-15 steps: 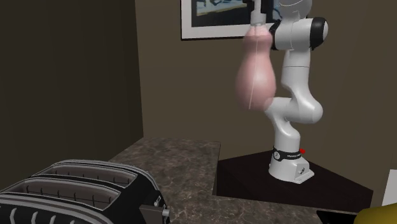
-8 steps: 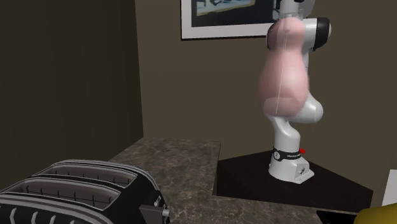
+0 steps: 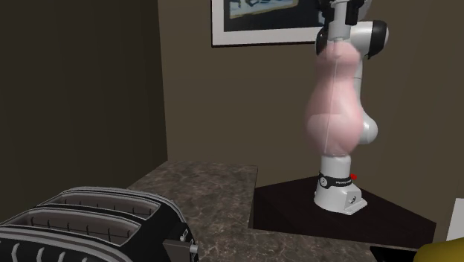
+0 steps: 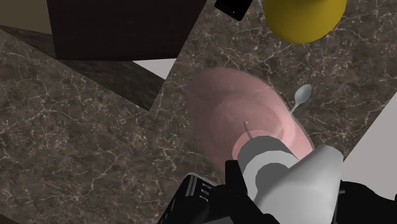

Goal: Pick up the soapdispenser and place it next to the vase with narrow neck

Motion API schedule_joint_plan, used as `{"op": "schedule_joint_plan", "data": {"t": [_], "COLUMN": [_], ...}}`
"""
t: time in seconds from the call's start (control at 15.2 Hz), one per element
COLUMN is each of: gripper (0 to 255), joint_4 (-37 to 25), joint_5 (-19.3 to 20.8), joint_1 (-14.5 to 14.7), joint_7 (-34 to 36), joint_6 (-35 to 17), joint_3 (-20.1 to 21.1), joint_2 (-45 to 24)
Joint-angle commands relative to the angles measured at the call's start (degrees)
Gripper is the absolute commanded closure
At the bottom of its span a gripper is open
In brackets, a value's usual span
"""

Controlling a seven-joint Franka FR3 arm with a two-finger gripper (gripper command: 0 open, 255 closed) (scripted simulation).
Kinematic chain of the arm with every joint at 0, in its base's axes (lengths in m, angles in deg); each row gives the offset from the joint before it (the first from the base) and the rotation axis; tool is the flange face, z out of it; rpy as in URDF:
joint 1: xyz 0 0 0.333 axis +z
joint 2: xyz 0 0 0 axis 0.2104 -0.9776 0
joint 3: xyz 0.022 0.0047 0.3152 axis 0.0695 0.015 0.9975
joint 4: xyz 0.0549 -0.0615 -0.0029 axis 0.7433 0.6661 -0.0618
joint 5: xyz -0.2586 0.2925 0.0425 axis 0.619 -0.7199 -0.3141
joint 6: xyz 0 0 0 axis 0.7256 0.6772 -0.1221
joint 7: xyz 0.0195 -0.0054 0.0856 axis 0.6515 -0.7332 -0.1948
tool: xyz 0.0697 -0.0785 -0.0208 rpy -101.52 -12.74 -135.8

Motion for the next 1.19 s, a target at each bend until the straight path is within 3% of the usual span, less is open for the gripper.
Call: {"op": "schedule_joint_plan", "data": {"t": [0.0,1.12], "gripper": [255,255], "joint_4": [4.2,27.4], "joint_5": [-0.4,-1.9], "joint_1": [-0.2,-0.4], "joint_7": [-0.4,-1.6], "joint_6": [-2.5,-17.7], "joint_3": [-0.3,-1.2], "joint_2": [1.9,10.0]}}
